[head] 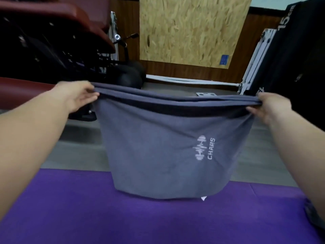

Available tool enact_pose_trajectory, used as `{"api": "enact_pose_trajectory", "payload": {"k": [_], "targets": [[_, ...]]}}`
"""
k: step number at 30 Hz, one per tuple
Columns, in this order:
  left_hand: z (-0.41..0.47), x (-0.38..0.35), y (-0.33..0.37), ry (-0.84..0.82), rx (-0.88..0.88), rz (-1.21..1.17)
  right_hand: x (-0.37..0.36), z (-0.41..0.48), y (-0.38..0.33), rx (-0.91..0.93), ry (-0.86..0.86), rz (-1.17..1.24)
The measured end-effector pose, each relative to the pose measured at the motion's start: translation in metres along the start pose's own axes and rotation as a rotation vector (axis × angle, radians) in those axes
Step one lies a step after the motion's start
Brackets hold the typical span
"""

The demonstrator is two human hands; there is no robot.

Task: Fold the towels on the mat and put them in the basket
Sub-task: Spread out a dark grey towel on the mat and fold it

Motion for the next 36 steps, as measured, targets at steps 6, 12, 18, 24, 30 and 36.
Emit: {"api": "enact_pose_trajectory", "payload": {"k": [6, 12, 18, 24, 30, 36], "targets": [[-0.009, 0.003, 0.003, 0.084, -0.061, -0.171, 0.025, -0.033, -0.018, 0.211, -0.062, 0.080], [-0.083, 0.023, -0.132, 0.046, 0.003, 0.095, 0.139, -0.103, 0.098, 0.147, -0.174, -0.072], [-0.167, 0.026, -0.308, -0.015, 0.458, 0.257, 0.244, -0.138, 0.260, -0.398, 0.005, -0.298], [-0.201, 0.025, -0.393, -0.143, 0.770, 0.381, 0.305, -0.155, 0.346, -0.745, 0.020, -0.501], [-0.211, 0.037, -0.413, -0.195, 0.804, 0.461, 0.318, -0.156, 0.361, -0.784, 0.070, -0.478], [-0.216, 0.039, -0.435, -0.198, 0.861, 0.406, 0.313, -0.151, 0.370, -0.687, 0.017, -0.728]]}}
Point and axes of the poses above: each hand's wrist, its own z-axis towards the middle knuckle, its own x-axis out of the back of the hand, y = z × x, the point moved 1 cm from there along z, towards the middle knuckle, and after that the axes turned 8 degrees about z, right-handed, at the moved point
